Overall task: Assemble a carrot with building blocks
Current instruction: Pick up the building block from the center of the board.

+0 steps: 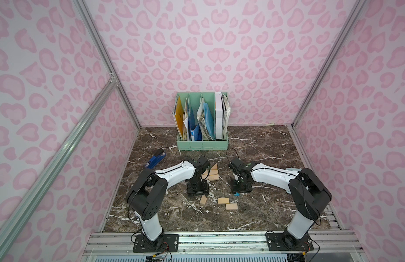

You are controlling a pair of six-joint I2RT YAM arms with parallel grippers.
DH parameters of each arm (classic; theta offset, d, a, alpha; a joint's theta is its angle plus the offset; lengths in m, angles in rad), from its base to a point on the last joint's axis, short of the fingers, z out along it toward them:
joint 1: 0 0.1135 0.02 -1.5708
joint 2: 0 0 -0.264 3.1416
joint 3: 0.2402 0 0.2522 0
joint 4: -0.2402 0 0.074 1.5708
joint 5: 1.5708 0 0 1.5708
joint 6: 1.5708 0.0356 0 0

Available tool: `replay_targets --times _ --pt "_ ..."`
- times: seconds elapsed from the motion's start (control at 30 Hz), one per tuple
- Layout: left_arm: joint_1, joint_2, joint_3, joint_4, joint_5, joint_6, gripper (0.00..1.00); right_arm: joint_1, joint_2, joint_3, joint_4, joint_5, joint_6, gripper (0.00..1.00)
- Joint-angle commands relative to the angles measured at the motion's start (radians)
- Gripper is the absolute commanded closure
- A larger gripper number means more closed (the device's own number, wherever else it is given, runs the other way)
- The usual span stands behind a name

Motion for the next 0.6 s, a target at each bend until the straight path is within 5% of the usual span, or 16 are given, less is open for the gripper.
replay_targets --times 0.0,0.37,0.57 --pt "-0.009 -0.005 -0.001 -0.002 -0.001 -0.013 0.32 -0.001 0.011 0.001 0.017 -0.008 -0.005 0.44" --pt "-0.062 0.047 0.044 -0.004 0.010 0.020 0.34 -0.016 0.017 -0.011 0.023 -0.026 -0.014 0.47" --pt "-0.069 0.079 0.054 -0.009 0.004 0.026 0.40 -0.017 0.017 -0.017 0.030 -0.032 -0.016 0.58"
